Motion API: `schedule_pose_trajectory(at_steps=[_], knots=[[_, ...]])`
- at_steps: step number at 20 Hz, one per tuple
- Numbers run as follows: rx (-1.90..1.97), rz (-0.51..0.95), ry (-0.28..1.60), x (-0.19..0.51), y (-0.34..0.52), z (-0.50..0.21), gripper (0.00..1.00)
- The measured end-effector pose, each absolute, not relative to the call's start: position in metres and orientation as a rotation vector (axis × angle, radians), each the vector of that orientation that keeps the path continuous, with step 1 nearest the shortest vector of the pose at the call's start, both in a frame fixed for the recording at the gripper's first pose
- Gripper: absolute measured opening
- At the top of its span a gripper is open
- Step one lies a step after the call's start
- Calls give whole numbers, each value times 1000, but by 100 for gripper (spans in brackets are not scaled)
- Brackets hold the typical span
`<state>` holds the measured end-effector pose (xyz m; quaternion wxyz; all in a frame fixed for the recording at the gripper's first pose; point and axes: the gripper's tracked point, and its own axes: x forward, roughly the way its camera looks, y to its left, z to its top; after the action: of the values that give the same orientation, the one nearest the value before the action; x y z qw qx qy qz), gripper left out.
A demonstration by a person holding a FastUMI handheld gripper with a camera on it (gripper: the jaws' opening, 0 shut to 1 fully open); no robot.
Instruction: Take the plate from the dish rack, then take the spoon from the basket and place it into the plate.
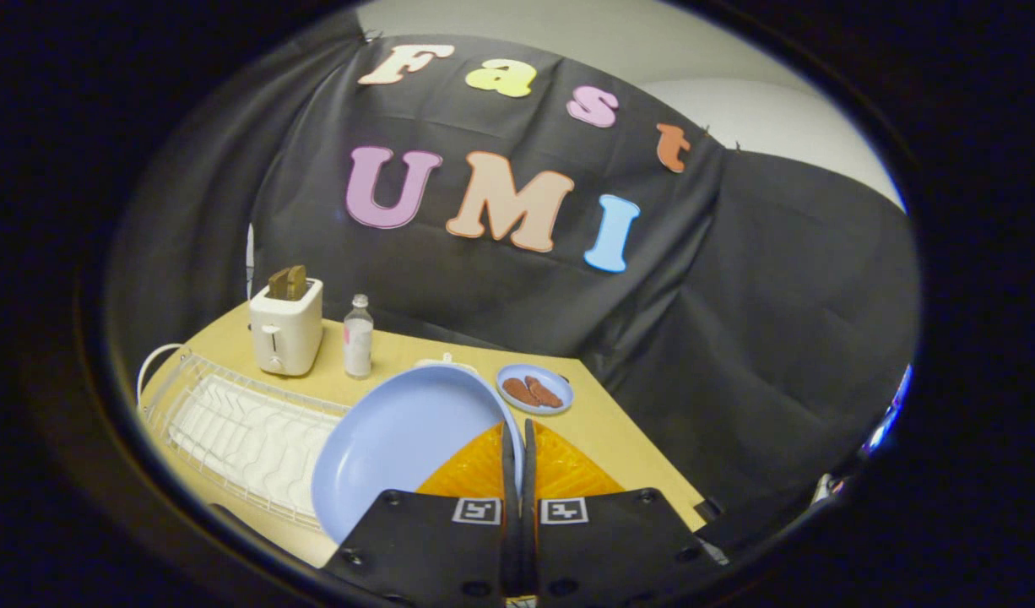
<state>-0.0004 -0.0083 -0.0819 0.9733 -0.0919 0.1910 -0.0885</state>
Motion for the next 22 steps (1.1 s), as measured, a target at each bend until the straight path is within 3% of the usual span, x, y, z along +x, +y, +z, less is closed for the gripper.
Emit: schedule_pose_trajectory(at_steps=[16, 22], knots=[[139, -126, 579, -64, -115, -216, 3], [257, -105, 633, -55, -127, -275, 3]])
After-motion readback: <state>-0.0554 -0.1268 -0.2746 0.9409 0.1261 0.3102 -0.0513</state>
